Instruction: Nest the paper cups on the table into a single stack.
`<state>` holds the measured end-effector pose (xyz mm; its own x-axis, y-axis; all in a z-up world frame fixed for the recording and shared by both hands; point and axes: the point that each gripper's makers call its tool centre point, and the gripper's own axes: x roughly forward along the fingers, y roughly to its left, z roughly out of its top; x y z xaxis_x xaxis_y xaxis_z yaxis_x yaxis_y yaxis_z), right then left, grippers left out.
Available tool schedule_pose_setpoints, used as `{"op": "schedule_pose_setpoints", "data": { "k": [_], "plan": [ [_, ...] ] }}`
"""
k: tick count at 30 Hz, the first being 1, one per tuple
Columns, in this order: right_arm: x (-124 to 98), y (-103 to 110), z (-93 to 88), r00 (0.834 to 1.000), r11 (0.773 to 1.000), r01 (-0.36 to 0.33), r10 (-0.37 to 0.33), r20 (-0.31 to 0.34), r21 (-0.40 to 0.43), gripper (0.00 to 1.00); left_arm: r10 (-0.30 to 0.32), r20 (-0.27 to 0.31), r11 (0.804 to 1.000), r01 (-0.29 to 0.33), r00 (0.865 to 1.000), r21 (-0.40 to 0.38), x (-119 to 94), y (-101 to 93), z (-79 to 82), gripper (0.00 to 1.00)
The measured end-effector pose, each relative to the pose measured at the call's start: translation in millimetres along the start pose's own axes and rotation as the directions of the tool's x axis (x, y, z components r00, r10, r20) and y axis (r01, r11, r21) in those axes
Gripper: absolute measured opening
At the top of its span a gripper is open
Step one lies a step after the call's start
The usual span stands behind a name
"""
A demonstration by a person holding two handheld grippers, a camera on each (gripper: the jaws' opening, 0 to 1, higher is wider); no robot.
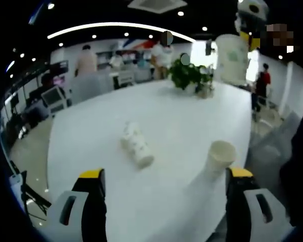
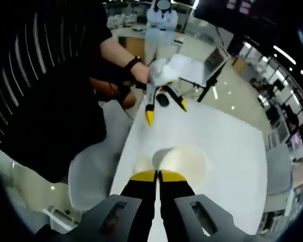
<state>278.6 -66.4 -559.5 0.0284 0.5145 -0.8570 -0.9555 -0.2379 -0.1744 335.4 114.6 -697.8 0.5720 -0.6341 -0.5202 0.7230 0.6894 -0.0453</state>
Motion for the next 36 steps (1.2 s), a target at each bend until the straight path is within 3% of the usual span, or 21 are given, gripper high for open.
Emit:
{"op": "schedule_pose_setpoints", "data": {
  "k": [6,12,36],
  "plan": [
    [38,17,-6.8,0.999,0.998,-0.029,0.028,-0.030,-0.053,0.00,0.003,0.002,1.000,-0.003,1.000,-0.009,-1,-1.5,-0.9,0.98],
    [68,28,-12.0,0.998,0.997,-0.060,0.058,-0.036,-0.047,0.00,0.004,0.007,1.000,-0.004,1.000,-0.003,-1,-2.0,2.0,0.98],
    [136,43,-54.4,0.984,0.982,-0.122,0.101,-0.144,-0.145,0.00,0.024,0.015,0.999,-0.024,1.000,-0.035,-7,6.2,2.4,0.97]
  ]
}}
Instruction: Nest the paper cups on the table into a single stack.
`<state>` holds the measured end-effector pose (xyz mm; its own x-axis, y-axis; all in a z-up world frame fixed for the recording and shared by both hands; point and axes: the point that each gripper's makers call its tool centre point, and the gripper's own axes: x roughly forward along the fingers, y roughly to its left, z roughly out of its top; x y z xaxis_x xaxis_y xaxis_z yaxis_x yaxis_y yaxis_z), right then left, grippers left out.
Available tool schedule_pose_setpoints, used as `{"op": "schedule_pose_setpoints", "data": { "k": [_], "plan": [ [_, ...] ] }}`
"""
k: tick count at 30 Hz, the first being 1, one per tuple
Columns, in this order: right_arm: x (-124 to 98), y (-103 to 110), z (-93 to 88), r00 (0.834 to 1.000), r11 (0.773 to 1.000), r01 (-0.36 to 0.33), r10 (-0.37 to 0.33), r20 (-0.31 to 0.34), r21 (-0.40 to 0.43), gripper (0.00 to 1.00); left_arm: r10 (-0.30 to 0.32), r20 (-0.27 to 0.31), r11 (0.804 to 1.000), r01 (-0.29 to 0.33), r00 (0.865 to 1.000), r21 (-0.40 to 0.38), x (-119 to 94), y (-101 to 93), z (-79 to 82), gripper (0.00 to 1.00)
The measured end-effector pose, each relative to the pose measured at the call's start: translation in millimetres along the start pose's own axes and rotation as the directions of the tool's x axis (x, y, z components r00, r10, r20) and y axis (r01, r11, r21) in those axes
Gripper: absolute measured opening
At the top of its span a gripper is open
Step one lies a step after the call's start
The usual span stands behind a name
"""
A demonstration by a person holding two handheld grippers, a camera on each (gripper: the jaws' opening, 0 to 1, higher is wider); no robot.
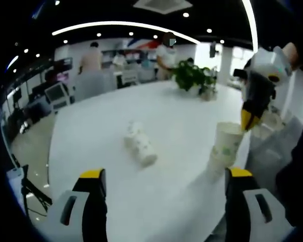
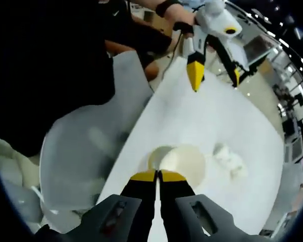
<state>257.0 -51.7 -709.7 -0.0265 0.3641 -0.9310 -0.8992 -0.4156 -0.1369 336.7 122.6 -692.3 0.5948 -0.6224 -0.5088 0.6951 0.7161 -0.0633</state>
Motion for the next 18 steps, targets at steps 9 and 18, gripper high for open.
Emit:
{"op": "schedule_pose_setpoints", "data": {
  "k": [9,18],
  "plan": [
    [17,9,-0.3,0.999,0.999,-0.041,0.041,0.008,0.014,0.00,0.003,-0.005,1.000,-0.003,1.000,-0.002,-1,0.1,-3.6,0.96],
    [32,12,-7.0,0.997,0.997,-0.071,0.071,-0.006,0.042,0.00,0.006,-0.007,1.000,-0.006,1.000,-0.009,-3,1.0,-5.3,0.96]
  ]
}}
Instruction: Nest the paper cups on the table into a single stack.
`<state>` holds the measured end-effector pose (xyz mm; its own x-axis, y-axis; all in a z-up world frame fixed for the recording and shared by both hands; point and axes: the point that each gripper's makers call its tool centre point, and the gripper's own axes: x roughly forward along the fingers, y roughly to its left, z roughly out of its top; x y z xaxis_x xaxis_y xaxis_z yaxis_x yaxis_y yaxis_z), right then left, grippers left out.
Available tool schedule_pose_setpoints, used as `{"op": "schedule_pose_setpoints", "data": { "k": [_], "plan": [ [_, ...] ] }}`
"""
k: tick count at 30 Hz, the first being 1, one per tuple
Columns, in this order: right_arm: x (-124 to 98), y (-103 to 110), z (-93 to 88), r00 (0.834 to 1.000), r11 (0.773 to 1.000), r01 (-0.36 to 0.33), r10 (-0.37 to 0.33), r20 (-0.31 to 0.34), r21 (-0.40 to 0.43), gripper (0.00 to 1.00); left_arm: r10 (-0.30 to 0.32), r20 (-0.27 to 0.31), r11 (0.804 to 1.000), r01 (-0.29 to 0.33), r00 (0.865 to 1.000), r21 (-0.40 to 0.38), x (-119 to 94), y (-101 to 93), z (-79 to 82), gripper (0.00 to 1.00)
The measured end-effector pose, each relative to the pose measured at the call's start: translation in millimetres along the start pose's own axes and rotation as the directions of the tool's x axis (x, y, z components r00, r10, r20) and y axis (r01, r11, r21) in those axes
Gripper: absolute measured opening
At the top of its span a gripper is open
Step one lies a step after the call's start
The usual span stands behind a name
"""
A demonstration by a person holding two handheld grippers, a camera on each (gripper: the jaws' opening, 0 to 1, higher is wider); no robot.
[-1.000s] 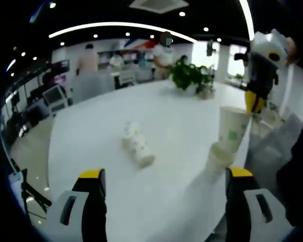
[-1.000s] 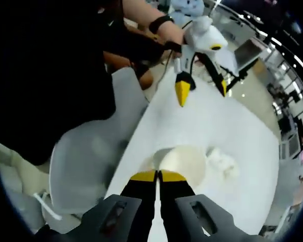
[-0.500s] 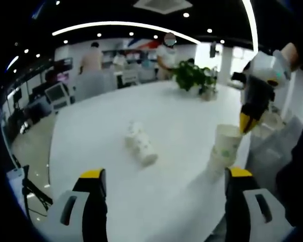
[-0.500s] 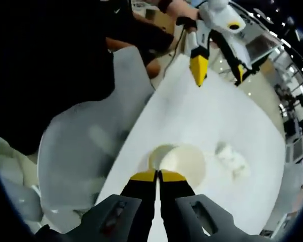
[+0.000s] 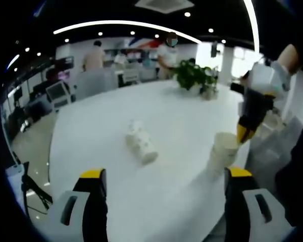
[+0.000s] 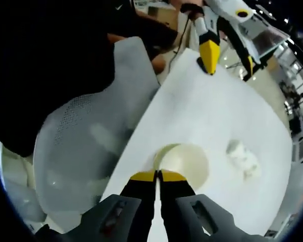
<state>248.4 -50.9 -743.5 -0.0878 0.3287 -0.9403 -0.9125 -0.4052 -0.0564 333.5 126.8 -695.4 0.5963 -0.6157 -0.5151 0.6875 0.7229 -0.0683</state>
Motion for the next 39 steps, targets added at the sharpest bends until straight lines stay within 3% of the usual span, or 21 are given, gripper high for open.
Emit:
{"op": "schedule_pose_setpoints", "data": {
  "k": [9,13,20,27,39],
  "plan": [
    [14,0,-7.7,1.000,1.000,-0.012,0.012,-0.001,0.014,0.02,0.004,0.002,1.000,-0.004,1.000,-0.012,-3,0.3,-2.0,0.96],
    [19,5,-6.0,0.999,0.996,-0.032,0.030,0.028,0.082,0.07,0.005,0.001,1.000,-0.005,1.000,-0.021,-3,-0.4,-3.7,0.96],
    [18,3,-5.8,0.999,0.996,-0.011,0.008,0.044,0.084,0.08,0.006,0.000,1.000,-0.006,1.000,-0.018,-4,-1.5,-3.2,0.96],
    [13,-6,-7.4,0.996,0.990,0.027,-0.038,0.076,0.141,0.09,0.005,-0.002,1.000,-0.005,1.000,-0.018,-3,-1.2,-2.2,0.96],
    [1,-14,-11.5,0.972,0.944,0.084,-0.148,0.180,0.320,0.21,0.005,-0.008,1.000,-0.005,1.000,-0.019,-4,0.6,-2.7,0.96]
  ]
}}
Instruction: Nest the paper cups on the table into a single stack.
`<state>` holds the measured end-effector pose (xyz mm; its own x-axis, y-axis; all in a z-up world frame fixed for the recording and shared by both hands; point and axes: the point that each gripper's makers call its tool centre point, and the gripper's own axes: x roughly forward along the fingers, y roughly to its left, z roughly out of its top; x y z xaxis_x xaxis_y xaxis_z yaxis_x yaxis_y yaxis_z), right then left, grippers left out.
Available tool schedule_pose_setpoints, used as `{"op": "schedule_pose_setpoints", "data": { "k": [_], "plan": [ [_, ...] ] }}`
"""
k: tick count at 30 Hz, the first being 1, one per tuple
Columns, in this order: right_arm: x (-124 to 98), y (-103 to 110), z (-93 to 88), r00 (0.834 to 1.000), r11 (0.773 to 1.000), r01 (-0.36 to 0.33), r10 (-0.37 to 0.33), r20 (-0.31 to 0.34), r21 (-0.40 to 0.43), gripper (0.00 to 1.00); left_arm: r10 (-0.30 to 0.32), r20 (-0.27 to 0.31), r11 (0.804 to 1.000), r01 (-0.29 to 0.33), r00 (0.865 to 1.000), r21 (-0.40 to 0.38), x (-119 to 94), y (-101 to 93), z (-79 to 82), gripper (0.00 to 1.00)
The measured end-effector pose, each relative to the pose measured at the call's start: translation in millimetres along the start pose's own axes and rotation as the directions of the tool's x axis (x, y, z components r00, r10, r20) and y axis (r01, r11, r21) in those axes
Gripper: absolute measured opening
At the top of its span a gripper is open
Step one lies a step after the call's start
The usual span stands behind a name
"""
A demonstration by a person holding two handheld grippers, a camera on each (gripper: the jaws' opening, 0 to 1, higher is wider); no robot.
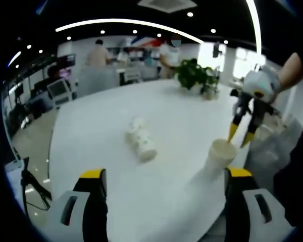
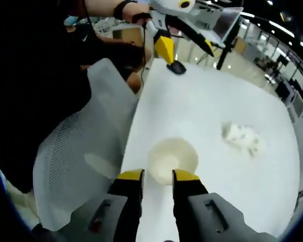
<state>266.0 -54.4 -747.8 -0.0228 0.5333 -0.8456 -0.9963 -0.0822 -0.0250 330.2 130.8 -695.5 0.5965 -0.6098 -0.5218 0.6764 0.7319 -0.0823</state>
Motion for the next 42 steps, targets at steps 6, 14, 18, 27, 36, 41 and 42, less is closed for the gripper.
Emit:
{"op": "schedule_pose_setpoints", "data": {
  "k": [6,14,18,27,36,41,42],
  "plan": [
    [-6,-10,-3.0,0.995,0.993,0.071,-0.077,0.064,0.090,0.31,-0.001,-0.004,1.000,0.001,1.000,-0.002,-1,-0.8,-0.4,0.95],
    [-14,-15,-8.4,0.977,0.966,0.115,-0.152,0.148,0.232,0.41,-0.002,-0.008,1.000,0.003,1.000,0.011,-3,-1.0,0.4,0.95],
    [-22,-17,-10.3,0.964,0.944,0.134,-0.195,0.182,0.301,0.47,-0.002,-0.006,1.000,0.002,1.000,0.000,-3,-1.0,0.0,0.95],
    [-44,-30,-14.6,0.913,0.876,0.207,-0.333,0.235,0.437,0.55,-0.017,-0.020,1.000,0.017,1.000,0.007,-1,-5.3,-0.4,0.95],
    [-60,-39,-23.7,0.861,0.804,0.254,-0.442,0.253,0.538,0.62,-0.023,-0.042,1.000,0.024,0.999,0.019,-2,-6.2,0.2,0.95],
    [-70,-43,-33.9,0.826,0.754,0.277,-0.503,0.252,0.595,0.67,-0.031,-0.052,0.999,0.033,0.998,0.023,-2,-8.5,-0.2,0.95],
    [-72,-43,-36.0,0.823,0.749,0.284,-0.511,0.250,0.598,0.68,-0.029,-0.050,0.999,0.030,0.998,0.023,-2,-8.0,-0.1,0.95]
  ]
}}
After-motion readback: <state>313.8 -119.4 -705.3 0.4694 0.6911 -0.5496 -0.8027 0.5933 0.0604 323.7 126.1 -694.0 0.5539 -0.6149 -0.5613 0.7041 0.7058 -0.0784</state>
